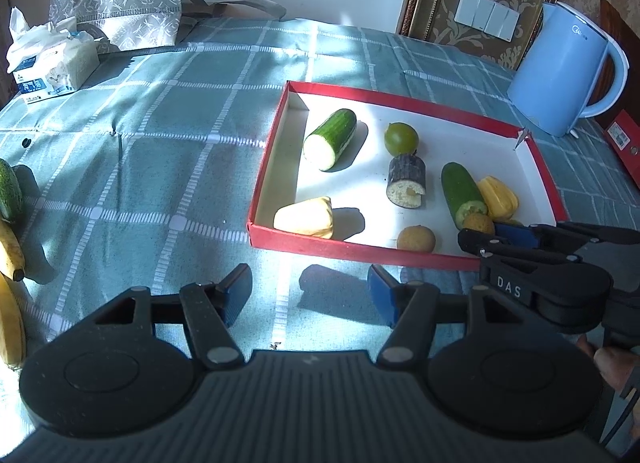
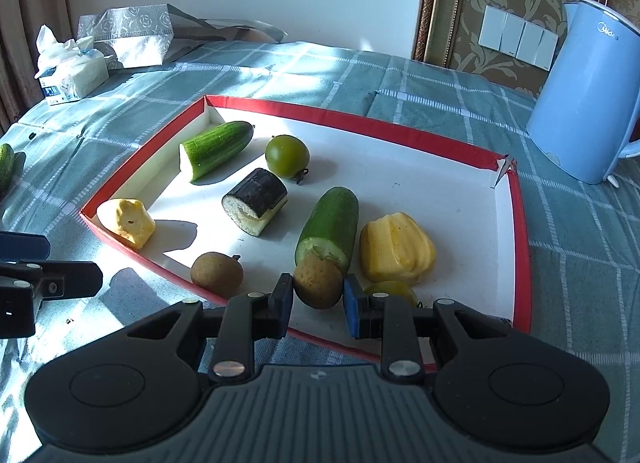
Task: Organize fruits
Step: 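Lower the tan fruit into the tray and open the right gripper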
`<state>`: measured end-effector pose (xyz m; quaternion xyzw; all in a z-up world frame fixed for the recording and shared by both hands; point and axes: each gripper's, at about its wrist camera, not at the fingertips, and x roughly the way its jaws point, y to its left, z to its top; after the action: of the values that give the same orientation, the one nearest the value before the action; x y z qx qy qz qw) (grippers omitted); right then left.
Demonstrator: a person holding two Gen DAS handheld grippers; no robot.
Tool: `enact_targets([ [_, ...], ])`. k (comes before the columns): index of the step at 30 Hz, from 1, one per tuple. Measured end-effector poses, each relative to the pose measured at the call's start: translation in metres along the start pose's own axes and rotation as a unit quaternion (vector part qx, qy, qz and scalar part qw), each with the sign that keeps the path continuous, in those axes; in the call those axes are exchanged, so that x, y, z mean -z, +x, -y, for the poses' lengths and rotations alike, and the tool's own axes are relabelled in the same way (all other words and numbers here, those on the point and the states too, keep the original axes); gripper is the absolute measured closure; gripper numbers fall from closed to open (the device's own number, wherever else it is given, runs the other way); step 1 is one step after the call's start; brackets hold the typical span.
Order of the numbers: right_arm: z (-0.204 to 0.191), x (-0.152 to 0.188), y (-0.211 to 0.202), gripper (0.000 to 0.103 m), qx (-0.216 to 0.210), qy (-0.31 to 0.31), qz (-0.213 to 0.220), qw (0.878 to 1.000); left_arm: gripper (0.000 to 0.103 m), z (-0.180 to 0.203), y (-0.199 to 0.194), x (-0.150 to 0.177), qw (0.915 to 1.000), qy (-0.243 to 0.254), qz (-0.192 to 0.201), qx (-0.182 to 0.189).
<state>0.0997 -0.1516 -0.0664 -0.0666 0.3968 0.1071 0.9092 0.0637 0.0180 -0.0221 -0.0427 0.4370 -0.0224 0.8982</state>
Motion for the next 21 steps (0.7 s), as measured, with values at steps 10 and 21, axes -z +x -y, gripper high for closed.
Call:
enact_targets([
  [10,-0.0016,-0.0051,0.0068,0.077,0.003,-0.004,-0.018,1.0,0.039,0.0041,0.0012,-0.003,1.0,0.006,0.001,0.002],
  [21,-0.0027,-0.0064,0.0052,0.077,0.008,-0.006,-0.019,1.0,0.038,0.0037,0.0004,-0.0015,0.9999,0.01,0.002,-0.002],
])
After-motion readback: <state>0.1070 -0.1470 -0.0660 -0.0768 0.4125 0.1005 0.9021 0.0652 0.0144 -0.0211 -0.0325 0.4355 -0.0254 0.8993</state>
